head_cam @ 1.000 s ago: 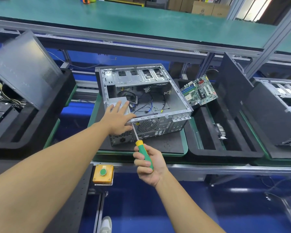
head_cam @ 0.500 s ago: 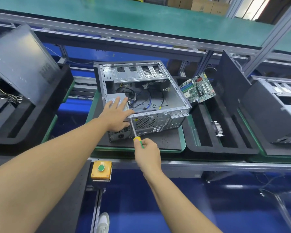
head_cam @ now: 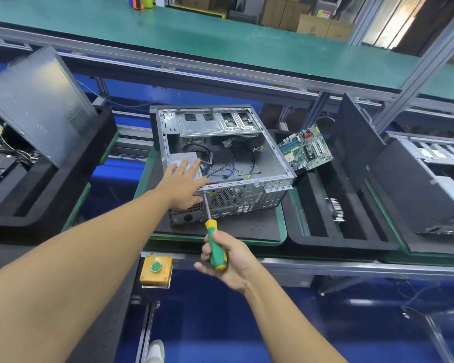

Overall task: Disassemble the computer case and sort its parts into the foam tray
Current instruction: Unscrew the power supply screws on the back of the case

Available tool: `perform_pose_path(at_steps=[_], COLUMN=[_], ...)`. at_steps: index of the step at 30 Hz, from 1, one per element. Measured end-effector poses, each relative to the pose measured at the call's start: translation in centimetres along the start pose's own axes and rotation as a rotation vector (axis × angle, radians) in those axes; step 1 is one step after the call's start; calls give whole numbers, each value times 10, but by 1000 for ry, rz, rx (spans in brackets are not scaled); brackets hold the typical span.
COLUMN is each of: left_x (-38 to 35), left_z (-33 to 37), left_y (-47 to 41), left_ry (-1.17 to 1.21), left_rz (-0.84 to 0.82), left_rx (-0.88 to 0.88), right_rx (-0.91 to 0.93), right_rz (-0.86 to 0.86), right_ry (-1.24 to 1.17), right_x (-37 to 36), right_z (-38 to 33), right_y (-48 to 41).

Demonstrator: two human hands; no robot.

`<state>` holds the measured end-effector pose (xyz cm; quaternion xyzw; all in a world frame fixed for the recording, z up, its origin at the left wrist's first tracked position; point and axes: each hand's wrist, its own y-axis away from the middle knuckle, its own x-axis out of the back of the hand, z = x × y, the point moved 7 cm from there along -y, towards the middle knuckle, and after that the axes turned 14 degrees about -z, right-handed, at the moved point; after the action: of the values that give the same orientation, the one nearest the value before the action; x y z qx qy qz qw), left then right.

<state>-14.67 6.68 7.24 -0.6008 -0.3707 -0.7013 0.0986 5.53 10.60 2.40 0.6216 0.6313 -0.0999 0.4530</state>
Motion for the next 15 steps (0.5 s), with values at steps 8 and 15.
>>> perform_pose_path(at_steps=[8, 15], left_x=[-1, -1], left_z=[-1, -1], left_y=[-2, -2], left_ry=[-3, -1], left_rz=[5, 9], left_rx=[7, 5], right_rx=[32, 37], right_rz=[336, 135], right_ry=[639, 379], right_x=[7, 5], right_z=[-19, -15], right_y=[7, 8])
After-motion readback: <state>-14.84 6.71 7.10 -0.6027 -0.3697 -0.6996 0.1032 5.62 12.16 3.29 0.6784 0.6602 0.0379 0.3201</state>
